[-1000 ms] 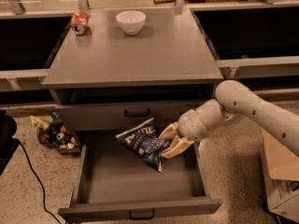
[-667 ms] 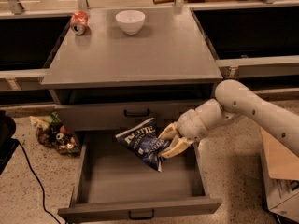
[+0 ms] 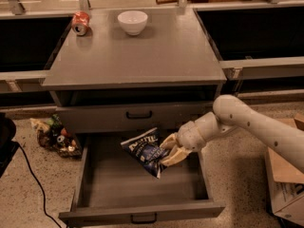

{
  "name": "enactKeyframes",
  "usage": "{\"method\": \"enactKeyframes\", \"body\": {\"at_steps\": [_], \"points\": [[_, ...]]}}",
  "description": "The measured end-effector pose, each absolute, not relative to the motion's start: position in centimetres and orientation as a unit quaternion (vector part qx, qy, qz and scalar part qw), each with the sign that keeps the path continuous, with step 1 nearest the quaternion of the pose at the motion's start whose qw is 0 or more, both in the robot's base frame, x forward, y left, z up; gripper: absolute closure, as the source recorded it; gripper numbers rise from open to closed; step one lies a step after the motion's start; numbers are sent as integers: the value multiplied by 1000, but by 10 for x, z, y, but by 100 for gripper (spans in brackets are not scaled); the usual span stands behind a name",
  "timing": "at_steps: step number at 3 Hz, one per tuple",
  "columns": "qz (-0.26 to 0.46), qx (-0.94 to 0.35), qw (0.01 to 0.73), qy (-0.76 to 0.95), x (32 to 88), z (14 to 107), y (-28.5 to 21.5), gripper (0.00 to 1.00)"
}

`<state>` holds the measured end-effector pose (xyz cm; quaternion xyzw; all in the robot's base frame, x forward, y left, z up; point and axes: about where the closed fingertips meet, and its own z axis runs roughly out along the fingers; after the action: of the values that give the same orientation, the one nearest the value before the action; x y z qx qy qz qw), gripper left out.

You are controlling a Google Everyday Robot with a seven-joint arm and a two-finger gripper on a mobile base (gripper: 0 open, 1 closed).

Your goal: Place blue chip bag into middle drawer

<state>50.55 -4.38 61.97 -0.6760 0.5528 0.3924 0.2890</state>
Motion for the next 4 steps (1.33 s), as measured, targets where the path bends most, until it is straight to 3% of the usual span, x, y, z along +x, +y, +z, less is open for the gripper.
{"method": "enactKeyframes", "body": {"at_steps": [2,4], "points": [[401,-620,305,602,527,522,-37,100],[400,-600,281,633,543,465,-34,57]]}}
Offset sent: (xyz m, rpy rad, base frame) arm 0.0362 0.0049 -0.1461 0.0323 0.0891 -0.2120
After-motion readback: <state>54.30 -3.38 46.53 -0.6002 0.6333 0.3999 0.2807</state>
